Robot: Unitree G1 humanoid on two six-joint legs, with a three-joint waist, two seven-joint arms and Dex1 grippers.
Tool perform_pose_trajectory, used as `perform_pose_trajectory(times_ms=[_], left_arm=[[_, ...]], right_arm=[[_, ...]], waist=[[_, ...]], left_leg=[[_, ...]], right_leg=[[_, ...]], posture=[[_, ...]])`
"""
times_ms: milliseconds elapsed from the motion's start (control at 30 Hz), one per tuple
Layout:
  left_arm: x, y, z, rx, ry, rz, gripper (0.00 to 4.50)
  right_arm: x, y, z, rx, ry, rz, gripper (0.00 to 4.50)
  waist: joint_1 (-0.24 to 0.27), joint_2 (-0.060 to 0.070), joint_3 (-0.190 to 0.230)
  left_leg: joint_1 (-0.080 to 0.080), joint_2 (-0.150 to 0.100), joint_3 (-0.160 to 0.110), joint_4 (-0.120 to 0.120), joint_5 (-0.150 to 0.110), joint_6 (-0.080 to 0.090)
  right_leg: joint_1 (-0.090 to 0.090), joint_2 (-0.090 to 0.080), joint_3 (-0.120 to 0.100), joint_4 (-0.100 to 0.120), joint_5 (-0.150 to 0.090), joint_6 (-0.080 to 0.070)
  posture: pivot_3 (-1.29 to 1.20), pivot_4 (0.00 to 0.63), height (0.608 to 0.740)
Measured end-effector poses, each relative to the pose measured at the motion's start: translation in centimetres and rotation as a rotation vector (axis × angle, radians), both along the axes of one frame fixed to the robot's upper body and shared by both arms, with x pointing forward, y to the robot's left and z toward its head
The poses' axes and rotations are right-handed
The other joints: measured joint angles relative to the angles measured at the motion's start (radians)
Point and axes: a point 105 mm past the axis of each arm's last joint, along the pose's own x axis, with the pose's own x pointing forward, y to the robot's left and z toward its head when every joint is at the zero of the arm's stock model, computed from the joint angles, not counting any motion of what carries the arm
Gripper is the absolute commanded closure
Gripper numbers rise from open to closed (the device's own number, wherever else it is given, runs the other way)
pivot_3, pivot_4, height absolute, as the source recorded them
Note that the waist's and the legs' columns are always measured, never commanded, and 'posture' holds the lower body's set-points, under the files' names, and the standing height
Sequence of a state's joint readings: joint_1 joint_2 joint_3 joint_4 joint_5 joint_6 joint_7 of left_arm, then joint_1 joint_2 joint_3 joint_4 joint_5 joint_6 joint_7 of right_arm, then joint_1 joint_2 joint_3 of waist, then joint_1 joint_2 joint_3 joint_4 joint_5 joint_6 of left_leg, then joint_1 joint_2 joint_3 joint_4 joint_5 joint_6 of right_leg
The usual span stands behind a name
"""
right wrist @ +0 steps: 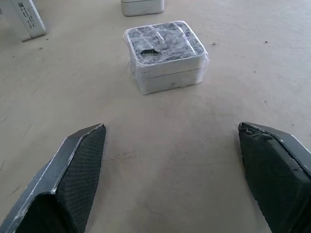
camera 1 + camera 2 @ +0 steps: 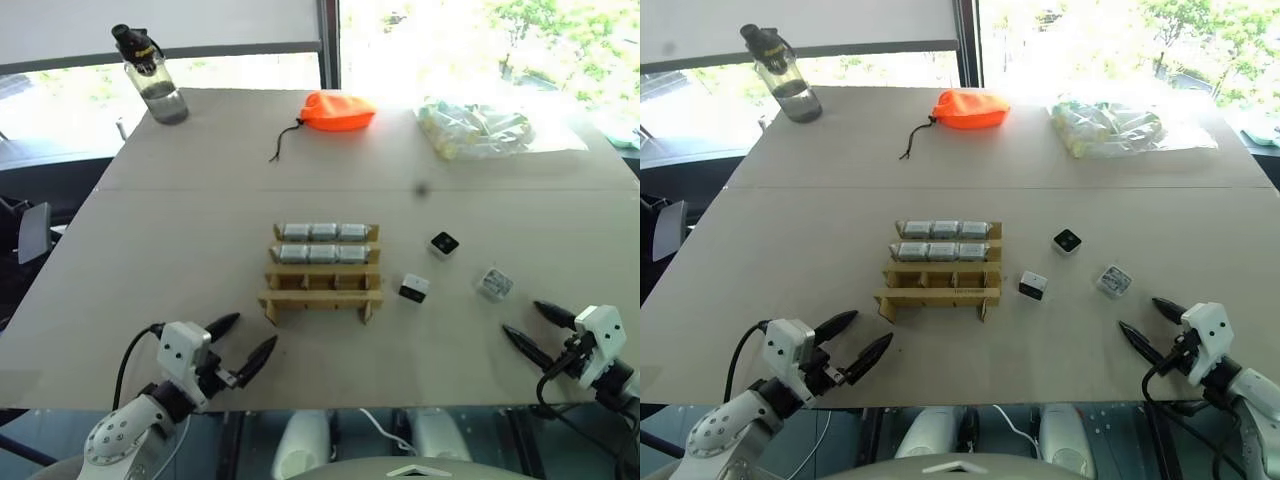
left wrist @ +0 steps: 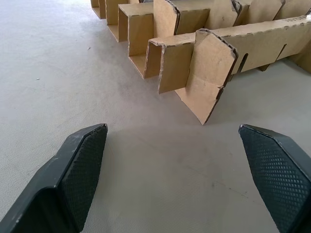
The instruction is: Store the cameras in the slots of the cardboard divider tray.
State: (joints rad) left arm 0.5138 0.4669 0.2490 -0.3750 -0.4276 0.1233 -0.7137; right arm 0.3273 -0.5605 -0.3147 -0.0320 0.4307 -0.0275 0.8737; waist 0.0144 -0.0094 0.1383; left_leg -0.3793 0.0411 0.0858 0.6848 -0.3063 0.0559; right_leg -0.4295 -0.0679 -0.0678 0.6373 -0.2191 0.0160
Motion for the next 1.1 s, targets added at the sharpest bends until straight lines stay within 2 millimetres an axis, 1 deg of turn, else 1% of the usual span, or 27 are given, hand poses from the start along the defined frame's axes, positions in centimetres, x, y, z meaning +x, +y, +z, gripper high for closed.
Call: perform_pose_trajectory(times_ms=[333,933,1100], left_arm=[[-0.1,0.0,0.0,-0.001,0.004,-0.01,0.0],[-0.4,-0.1,0.0,-0.001,0.008,-0.015,0.0],[-1.0,-0.7,-0.1,0.034,0.008,-0.1,0.0]], right_arm=[[-0.1,0.0,-0.1,-0.009,0.004,0.0,0.2],[0.5,0.0,0.1,-0.024,-0.013,0.019,0.2],[1.3,0.6,0.1,-0.019,-0.023,0.044,0.2]], waist=[[0.0,0.0,0.0],[0.0,0.0,0.0],[-0.001,0.0,0.0]], left_leg=[[0.0,0.0,0.0,0.0,0.0,0.0],[0.0,0.0,0.001,0.0,0.0,0.0],[0.0,0.0,0.001,0.0,0.0,0.0]], right_leg=[[0.0,0.0,0.0,0.0,0.0,0.0],[0.0,0.0,0.0,0.0,0.0,0.0],[0.0,0.0,0.0,0.0,0.0,0.0]], posture=[[0.0,0.15,0.74],[0.0,0.15,0.74],[0.0,0.15,0.74]])
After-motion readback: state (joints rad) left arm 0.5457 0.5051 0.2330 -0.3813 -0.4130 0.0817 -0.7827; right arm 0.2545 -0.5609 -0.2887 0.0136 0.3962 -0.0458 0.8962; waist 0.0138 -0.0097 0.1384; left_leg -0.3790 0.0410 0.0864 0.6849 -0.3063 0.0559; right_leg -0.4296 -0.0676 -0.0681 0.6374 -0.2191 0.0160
